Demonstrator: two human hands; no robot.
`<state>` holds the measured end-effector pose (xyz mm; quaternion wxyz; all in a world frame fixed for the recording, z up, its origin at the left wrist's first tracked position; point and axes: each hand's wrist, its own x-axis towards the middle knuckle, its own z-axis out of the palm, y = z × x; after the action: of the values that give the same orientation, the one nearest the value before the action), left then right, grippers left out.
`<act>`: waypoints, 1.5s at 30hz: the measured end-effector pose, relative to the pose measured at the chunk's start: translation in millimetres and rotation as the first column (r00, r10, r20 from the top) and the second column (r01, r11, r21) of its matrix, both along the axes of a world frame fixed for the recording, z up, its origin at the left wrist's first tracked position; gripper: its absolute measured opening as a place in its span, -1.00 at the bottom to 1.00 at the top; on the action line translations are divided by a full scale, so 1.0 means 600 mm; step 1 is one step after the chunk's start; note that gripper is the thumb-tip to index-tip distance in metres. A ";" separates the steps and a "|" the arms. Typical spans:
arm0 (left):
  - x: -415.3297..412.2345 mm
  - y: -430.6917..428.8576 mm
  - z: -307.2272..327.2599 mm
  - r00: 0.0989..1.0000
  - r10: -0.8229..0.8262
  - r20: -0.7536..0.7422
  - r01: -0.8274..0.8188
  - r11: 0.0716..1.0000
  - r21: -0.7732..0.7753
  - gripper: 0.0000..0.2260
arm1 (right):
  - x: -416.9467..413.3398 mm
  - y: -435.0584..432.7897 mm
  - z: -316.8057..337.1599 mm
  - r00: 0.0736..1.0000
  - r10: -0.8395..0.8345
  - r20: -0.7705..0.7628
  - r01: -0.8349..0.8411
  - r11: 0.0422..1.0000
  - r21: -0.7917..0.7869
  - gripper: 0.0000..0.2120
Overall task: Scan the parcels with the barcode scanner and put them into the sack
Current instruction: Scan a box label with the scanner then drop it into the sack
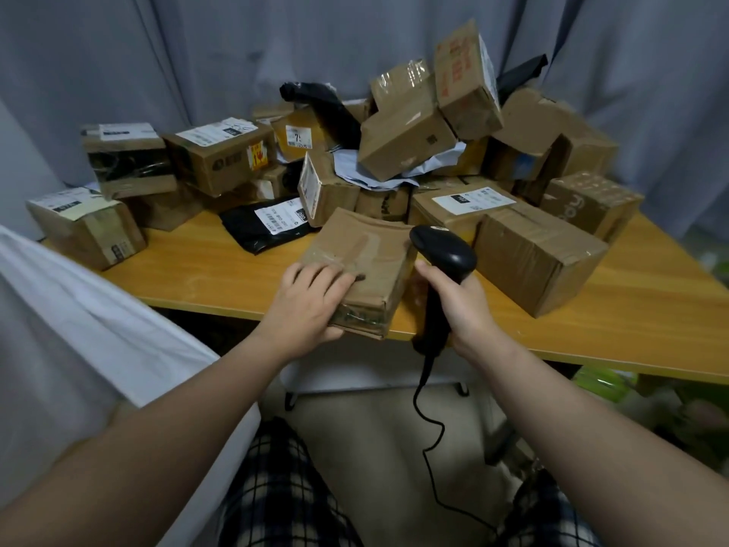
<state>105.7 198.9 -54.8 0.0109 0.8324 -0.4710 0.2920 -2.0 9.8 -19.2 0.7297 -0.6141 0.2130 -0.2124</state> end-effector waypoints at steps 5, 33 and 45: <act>-0.022 0.011 0.056 0.571 -0.437 -0.695 -0.450 0.542 -0.710 -0.47 | -0.022 -0.008 0.007 0.991 -0.018 0.129 0.026 0.998 -0.061 -0.79; -0.011 -0.066 0.209 0.832 0.028 -0.554 -0.264 0.899 -0.350 -0.46 | -0.027 -0.015 0.016 0.964 0.181 0.195 -0.093 0.916 -0.390 -0.69; -0.025 -0.014 0.041 0.512 -0.455 -0.728 -0.398 0.626 -0.671 -0.15 | -0.010 -0.020 -0.013 0.965 0.175 0.194 -0.078 0.903 -0.423 -0.59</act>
<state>90.4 190.5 -30.1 0.6060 0.7585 -0.2394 0.0128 -8.0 -2.2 -27.3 0.6155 -0.7382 0.0378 -0.2734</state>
